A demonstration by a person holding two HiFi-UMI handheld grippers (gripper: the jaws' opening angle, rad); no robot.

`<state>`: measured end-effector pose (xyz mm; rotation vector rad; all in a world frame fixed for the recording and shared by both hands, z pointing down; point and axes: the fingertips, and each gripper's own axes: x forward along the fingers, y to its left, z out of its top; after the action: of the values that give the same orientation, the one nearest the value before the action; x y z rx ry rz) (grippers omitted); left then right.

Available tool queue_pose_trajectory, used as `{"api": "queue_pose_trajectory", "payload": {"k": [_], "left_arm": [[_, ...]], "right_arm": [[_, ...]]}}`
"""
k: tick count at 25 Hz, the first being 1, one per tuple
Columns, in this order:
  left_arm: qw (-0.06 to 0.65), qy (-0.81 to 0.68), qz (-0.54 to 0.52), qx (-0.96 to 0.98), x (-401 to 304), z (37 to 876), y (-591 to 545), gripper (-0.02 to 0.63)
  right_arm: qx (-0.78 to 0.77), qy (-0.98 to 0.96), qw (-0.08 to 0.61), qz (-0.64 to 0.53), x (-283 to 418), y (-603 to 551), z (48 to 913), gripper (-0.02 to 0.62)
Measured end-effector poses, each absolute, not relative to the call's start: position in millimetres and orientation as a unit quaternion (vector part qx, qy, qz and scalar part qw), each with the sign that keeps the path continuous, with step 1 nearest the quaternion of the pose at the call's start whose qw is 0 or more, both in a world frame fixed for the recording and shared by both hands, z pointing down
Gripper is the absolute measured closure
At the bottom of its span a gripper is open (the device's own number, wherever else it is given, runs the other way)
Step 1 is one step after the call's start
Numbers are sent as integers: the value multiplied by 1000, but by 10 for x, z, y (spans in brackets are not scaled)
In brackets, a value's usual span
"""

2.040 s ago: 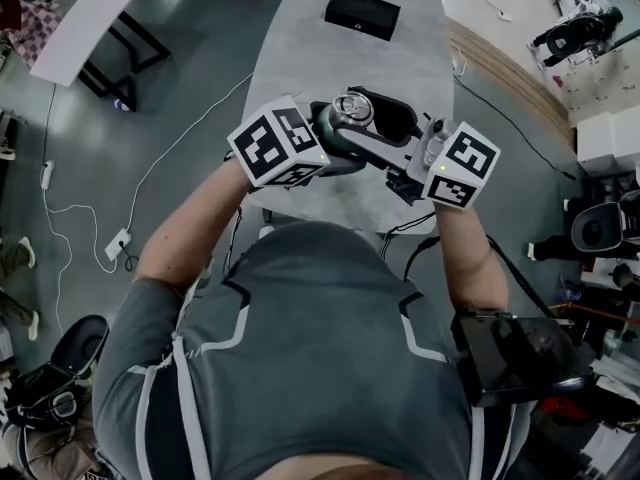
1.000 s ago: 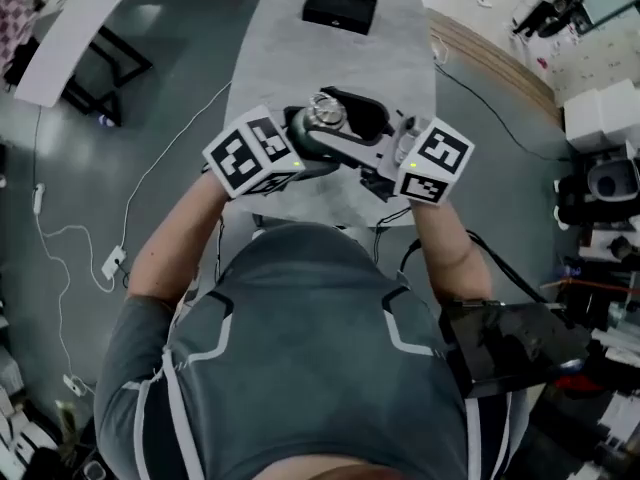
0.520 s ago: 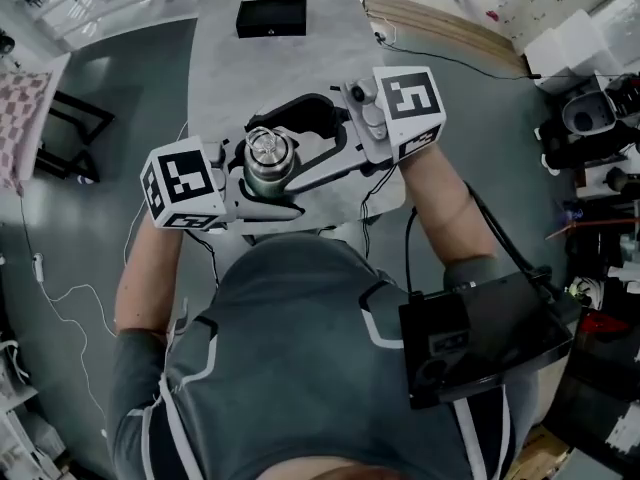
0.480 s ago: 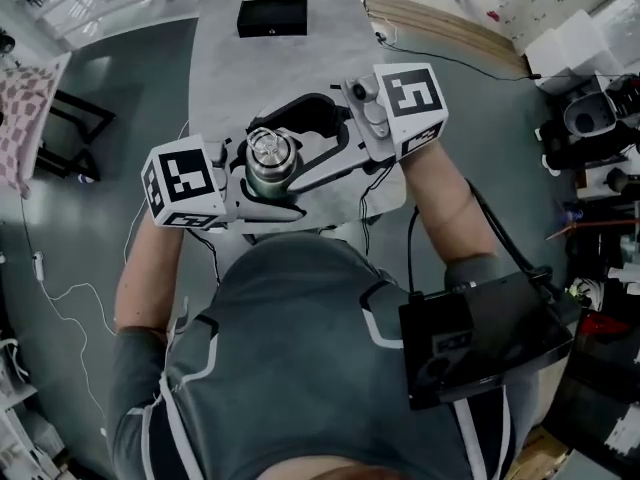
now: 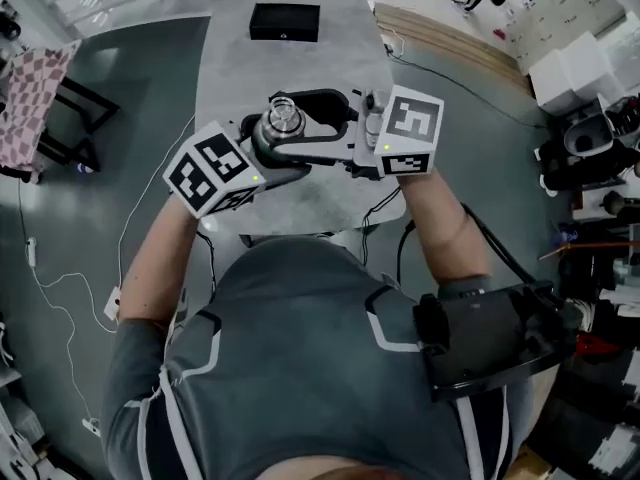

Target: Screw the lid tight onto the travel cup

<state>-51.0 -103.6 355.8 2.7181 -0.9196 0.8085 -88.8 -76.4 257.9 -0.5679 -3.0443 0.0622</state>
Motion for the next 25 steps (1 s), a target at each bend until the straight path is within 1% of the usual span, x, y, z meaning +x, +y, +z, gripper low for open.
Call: {"api": "queue_pose_trajectory", "payload": {"k": [3, 6, 8, 10, 13, 16, 21, 22, 25], "left_arm": [[90, -362, 287, 882, -567, 3662, -1187, 215], [92, -374, 297, 874, -604, 3714, -1184, 215], [90, -342, 286, 891, -570, 3672, -1096, 215], [89, -276, 255, 922, -442, 3536, -936, 215], [91, -160, 201, 962, -209, 3261, -604, 215], [98, -96, 177, 975, -73, 3106, -371, 215], [106, -77, 182, 975, -38, 3134, -338, 215], [105, -81, 185, 974, -38, 3153, -353, 215], [111, -130, 202, 965, -114, 3254, -496, 215]], "right_arm": [[-114, -992, 26, 53, -892, -934, 2698, 319], [-96, -993, 36, 59, -909, -944, 2741, 319], [-121, -991, 36, 49, -918, -870, 2707, 314], [-179, -983, 25, 35, -873, -739, 2599, 305], [-291, -955, -11, 58, -697, -539, 2348, 288], [-346, -935, -40, 62, -583, -441, 2181, 288], [-385, -923, -18, 18, -619, -259, 2203, 291], [-383, -924, -14, 16, -632, -255, 2220, 307], [-340, -940, -3, 17, -688, -366, 2303, 316]]}}
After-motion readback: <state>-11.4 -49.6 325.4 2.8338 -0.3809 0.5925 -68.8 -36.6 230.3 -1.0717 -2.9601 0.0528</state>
